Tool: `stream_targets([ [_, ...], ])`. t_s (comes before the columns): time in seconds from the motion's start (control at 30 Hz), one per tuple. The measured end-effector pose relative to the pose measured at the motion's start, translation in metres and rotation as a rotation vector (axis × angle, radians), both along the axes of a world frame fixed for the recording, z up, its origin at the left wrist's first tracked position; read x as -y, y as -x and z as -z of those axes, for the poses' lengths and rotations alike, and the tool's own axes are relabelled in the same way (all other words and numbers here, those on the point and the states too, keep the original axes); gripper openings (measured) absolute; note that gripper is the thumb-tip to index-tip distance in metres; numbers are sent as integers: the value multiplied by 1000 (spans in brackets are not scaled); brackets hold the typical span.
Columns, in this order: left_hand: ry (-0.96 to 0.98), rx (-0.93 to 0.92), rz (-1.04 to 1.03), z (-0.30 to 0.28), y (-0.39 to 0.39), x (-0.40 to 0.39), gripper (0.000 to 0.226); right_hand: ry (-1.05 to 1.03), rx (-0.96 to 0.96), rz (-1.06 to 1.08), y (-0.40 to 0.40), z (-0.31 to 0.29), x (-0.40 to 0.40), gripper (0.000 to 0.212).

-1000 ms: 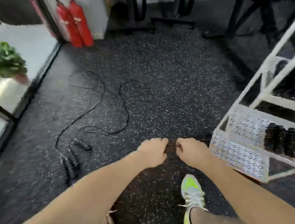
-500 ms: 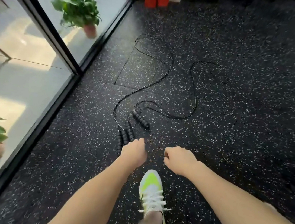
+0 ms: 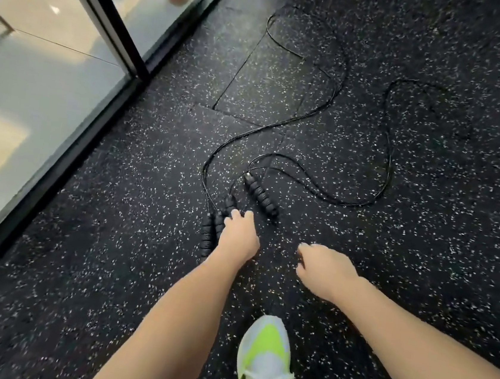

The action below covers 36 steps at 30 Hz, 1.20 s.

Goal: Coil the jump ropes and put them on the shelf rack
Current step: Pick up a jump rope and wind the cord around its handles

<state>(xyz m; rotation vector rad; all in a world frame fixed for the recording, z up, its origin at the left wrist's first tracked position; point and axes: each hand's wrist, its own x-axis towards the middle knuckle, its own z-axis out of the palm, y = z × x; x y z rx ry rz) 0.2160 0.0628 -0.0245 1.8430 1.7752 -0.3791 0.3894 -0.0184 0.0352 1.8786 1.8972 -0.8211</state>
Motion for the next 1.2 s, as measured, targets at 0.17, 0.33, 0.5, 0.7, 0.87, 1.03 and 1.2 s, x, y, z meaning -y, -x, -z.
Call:
stream_targets([
  [0.17,-14,-49,-59,24,-9,-21,58,-50,1,-15,2,17,-23,24],
  [0.33,-64,-66,-215,35,-13,-32,45,-38,-25,-15,5,28,-37,23],
  [0.5,-63,63,-424,45,-6,-50,40,2,-47,6,-1,36,-33,25],
  [0.7,-140,339,-596,40,-25,-73,47,46,-65,16,-11,48,-17,29],
  [0.87,-54,297,-498,46,-56,-80,65,66,-106,22,-18,54,-12,32],
  [1.03,-55,140,-518,55,-83,-82,81,88,-122,19,-34,61,-9,34],
  [1.2,-52,219,-637,47,-84,-77,91,92,-110,30,-53,60,-4,35],
])
